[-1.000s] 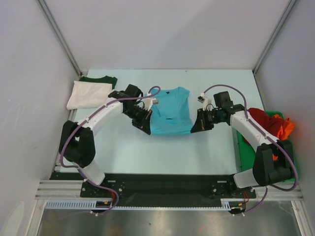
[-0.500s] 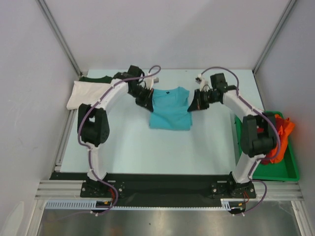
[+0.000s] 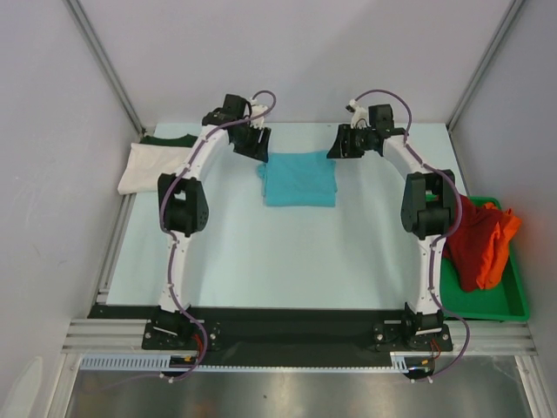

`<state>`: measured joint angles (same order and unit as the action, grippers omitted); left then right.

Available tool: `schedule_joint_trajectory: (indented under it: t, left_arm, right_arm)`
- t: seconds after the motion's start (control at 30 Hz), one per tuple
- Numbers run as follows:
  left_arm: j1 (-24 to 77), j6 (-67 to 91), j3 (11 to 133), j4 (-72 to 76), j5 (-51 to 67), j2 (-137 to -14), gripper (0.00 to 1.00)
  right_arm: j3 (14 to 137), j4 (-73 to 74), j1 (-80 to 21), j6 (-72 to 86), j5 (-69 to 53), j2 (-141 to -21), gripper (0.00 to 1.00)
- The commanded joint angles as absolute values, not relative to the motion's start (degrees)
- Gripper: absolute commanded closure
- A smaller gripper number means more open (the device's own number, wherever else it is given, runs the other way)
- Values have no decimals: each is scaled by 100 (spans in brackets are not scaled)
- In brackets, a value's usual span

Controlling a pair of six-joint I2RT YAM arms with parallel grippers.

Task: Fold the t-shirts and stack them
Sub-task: Neatly place the folded tshirt to the corner

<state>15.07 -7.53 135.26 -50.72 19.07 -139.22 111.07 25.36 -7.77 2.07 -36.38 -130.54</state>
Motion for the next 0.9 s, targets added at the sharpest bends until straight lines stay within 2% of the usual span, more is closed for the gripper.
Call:
schedule_joint_trajectory:
  t: [0.0,0.1,0.27,0.63,0.87]
  left_arm:
    - [1320,-537,13141,-5132,2108,-13404,35]
    - [1073,-361,12666,-5150,2810,-13324,30]
    - [870,-53,12252,-5036,3769,-13526,30]
    - [870,298,12700,-4711,4789,-14449,29]
    - [1046,369,12867,-4614,4939,-14809,29]
  right_arm:
    - [10830,2277,-879,263,-3884,-12507,50]
    - [10486,2276,-984,299,-4016,-12375,52]
    - [10099,2347,-1116,360,-4140,-12567,54]
    - [10161,2487,-993,308,-3762,-13122,54]
    - [9993,2487,-975,202,-3665,-13157,54]
